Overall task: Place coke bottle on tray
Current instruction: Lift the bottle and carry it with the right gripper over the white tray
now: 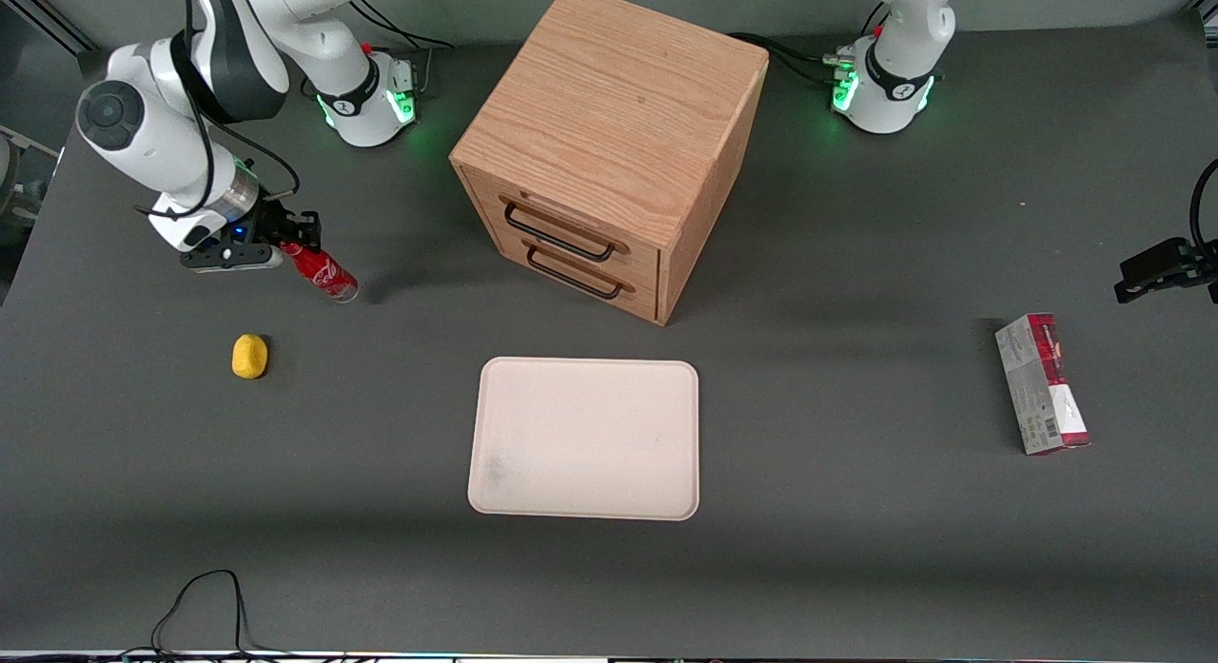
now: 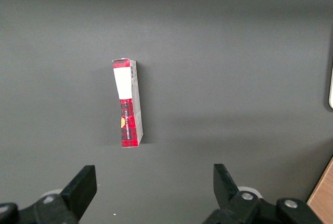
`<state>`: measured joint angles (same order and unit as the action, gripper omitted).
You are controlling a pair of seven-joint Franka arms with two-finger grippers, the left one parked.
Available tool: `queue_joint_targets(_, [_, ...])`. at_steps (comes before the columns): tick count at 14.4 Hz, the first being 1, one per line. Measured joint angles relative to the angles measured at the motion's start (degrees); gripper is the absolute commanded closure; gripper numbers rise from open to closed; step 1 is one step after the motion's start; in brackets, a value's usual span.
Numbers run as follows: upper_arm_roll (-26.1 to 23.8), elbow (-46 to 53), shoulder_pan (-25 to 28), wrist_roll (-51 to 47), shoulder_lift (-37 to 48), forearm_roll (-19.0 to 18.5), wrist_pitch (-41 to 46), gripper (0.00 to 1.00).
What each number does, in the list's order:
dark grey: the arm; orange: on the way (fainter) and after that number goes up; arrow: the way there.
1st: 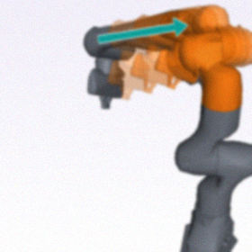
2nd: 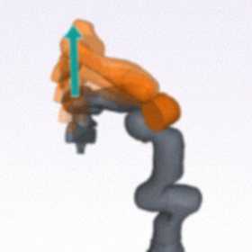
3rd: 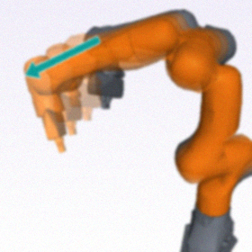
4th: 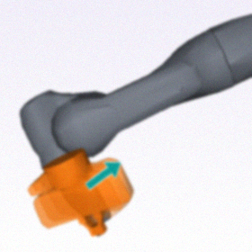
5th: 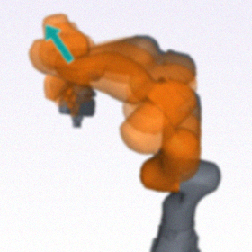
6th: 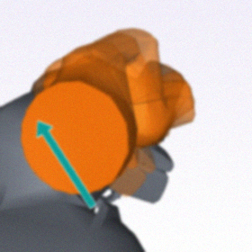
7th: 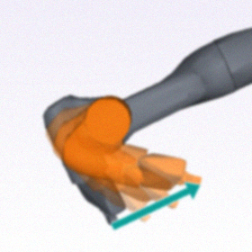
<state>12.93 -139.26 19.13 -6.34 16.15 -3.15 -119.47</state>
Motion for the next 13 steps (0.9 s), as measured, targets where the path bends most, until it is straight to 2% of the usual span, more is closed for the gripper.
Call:
queue_joint_targets(5, [-4.52, 26.12, 0.12, -0.03, -10.23, 4.39, 16.14, 1.00])
queue_joint_targets(10, [-8.44, 53.79, 0.24, -0.03, -25.14, 5.25, 26.81, 1.00])
queue_joint_targets(13, [-12.20, 67.31, 0.36, -0.06, -34.91, 5.35, 29.57, 1.00])
